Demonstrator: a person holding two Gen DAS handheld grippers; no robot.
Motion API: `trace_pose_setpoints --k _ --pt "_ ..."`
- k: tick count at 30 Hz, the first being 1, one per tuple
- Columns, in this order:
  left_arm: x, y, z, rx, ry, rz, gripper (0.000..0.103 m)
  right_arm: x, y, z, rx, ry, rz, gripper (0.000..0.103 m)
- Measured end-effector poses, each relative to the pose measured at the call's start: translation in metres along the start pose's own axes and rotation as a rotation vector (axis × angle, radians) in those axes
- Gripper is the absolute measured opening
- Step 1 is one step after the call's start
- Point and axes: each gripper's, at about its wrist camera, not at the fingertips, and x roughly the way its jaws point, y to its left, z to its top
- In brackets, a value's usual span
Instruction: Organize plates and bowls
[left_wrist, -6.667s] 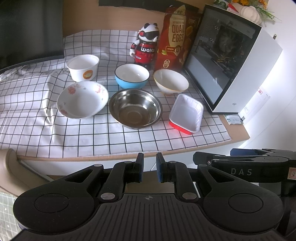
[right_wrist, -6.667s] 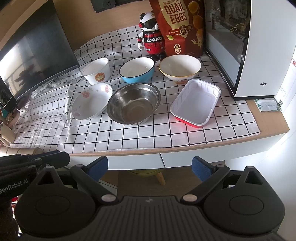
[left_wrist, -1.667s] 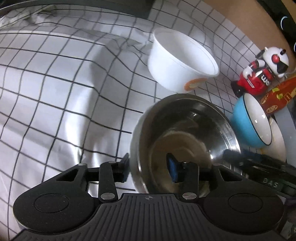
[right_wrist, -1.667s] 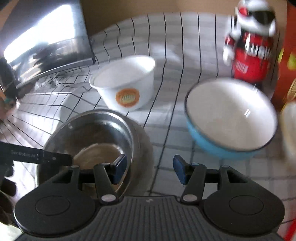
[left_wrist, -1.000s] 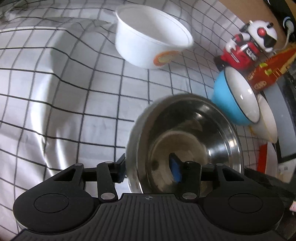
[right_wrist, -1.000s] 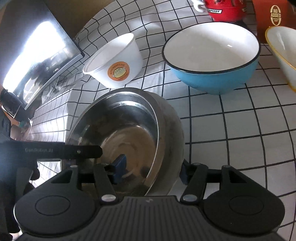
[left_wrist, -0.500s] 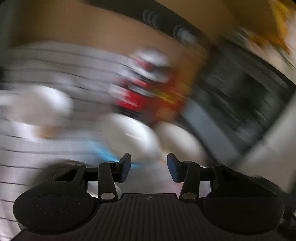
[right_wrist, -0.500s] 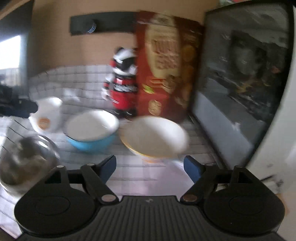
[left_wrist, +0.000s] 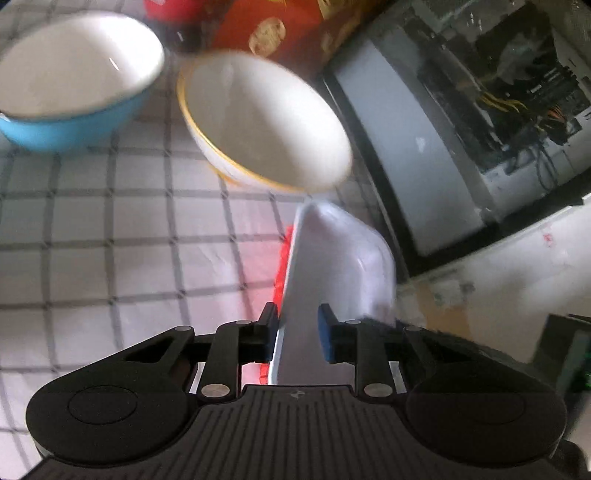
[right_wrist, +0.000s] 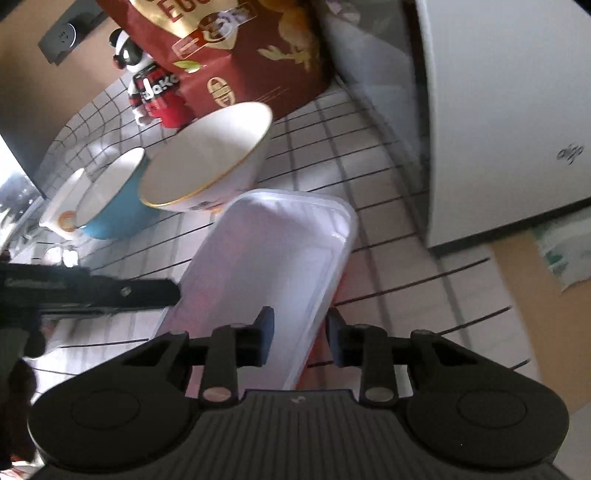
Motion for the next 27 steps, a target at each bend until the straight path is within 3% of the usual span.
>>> trace_pose_setpoints --k 6,11,14,17,20,24,27 --pt "0.031 -0.032 -0.009 0.038 0.095 -0.092 0.026 -0.012 -0.040 0.006 -0.021 0.003 -0.040 0.030" --pt "0.042 -0.035 -0.016 0.032 0.128 -0.113 0.027 -0.015 -0.046 0.016 -0.080 -0.023 -0.108 0.030" --pt "0.036 -0.029 -0.017 -0.005 0.112 -0.085 0.027 -0.022 -0.041 0.013 -0.163 -0.046 -0.178 0.030" --pt "0.012 -0.027 -0.014 0.017 0.056 -0.082 0.027 -0.042 -0.032 0.007 -0.269 -0.070 -0.204 0.030" --pt "-0.017 -0.020 -0.004 -0.002 -0.022 -0.104 0.027 -0.063 -0.016 0.010 -0.320 -0.089 -0.089 0.030" --pt "-0.048 0.013 0.015 -0.151 -0.220 -0.025 0.027 -0.072 0.037 0.028 -0.426 -0.171 0.050 0.035" --pt "-0.056 0.038 0.029 -0.248 -0.308 0.036 0.028 -0.059 0.073 0.046 -0.491 -0.207 0.048 0.035"
